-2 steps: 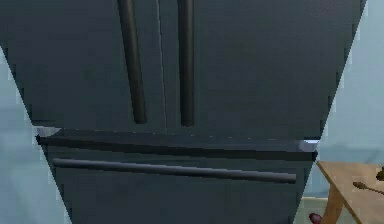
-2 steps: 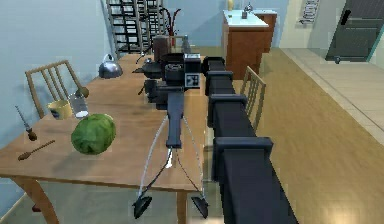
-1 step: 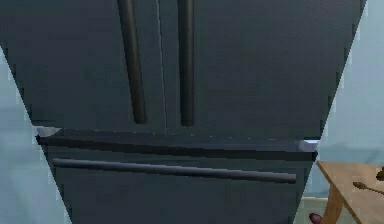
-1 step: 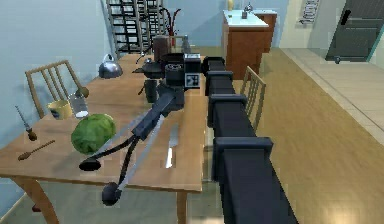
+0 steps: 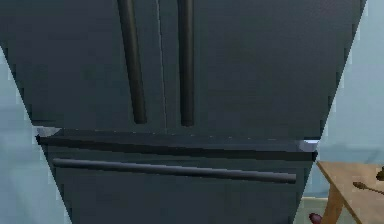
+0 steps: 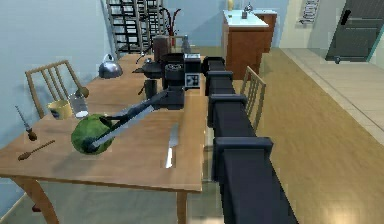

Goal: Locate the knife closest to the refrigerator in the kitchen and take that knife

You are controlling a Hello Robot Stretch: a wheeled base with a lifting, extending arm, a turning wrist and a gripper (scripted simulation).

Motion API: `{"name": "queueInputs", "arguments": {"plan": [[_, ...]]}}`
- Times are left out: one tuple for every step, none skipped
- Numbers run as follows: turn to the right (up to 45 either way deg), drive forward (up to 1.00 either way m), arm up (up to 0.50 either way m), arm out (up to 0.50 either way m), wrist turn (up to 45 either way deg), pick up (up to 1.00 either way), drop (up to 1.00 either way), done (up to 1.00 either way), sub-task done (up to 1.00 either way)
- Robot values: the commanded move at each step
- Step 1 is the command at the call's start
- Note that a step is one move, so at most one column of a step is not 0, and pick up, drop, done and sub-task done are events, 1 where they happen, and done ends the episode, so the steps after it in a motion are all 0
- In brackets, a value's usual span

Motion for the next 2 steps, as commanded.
{"name": "queueInputs", "arguments": {"plan": [[0.0,0.00,0.00,0.00,45.0,0.00,0.00,0.00,0.00],[0.0,0.00,0.00,0.00,27.0,0.00,0.00,0.00,0.00]]}}
